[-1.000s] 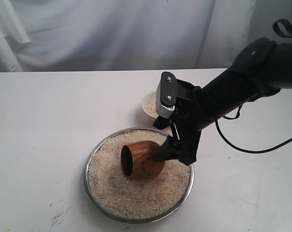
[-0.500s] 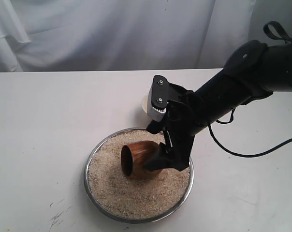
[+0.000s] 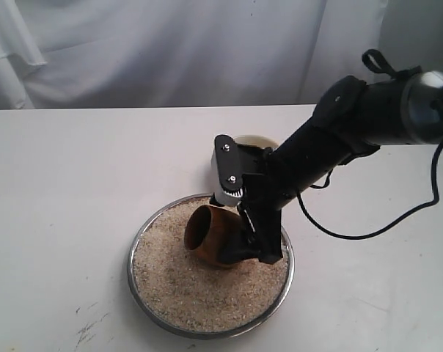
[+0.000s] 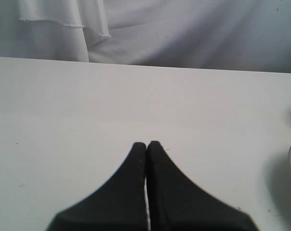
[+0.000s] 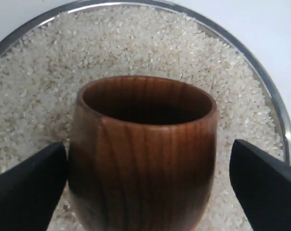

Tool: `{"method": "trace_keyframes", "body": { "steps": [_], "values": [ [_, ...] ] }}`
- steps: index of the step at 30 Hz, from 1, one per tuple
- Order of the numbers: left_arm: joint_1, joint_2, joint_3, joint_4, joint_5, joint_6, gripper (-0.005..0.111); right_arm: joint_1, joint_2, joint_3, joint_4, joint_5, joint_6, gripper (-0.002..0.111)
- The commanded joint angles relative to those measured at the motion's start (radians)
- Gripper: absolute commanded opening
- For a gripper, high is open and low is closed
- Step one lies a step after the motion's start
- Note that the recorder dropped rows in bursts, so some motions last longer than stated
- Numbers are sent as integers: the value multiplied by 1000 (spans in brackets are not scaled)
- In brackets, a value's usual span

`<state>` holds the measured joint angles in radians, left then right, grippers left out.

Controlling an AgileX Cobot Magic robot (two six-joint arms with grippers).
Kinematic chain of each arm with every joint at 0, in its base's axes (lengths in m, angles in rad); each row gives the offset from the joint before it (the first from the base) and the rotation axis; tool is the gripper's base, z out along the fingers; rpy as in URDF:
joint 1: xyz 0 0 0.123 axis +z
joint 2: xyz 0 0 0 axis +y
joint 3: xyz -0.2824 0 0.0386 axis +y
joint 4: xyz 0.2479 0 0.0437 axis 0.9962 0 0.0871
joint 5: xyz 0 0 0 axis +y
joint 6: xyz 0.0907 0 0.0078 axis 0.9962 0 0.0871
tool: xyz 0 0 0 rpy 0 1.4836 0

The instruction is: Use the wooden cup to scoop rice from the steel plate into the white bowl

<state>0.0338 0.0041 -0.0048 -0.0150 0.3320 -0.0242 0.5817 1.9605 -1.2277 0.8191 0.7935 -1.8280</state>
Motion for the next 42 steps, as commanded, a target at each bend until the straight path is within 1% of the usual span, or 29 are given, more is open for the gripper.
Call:
{"method": "trace_keyframes", "body": {
  "steps": [1,10,13,15,21,24,27,28,34,38,42],
  "values": [
    [-3,-4,5,1,-13,1,0,17,22,-4,-55,-54,84,83],
    [-3,-4,5,1,-13,1,0,17,35,-4,-49,-117,161,78],
    [-3,-4,5,1,-13,1,0,17,45,-4,-26,-117,165,74],
    [-3,-4,5,1,-13,1,0,17,46,-4,-26,-117,178,69],
    [-3,-4,5,1,-13,1,0,17,35,-4,-28,-106,201,42],
    [-3,-4,5,1,-13,1,0,31,12,-4,-70,-103,243,24],
    [-3,-4,5,1,-13,1,0,47,-23,-4,-108,-109,318,3],
    [-3,-4,5,1,-13,1,0,50,-32,-4,-108,-109,333,0],
    [-3,-4,5,1,-13,1,0,94,-88,-4,-238,-111,432,0],
    [-3,-4,5,1,-13,1,0,137,-115,-4,-391,-139,588,0],
    [-3,-4,5,1,-13,1,0,179,-116,-4,-576,-125,736,0]
  ]
}}
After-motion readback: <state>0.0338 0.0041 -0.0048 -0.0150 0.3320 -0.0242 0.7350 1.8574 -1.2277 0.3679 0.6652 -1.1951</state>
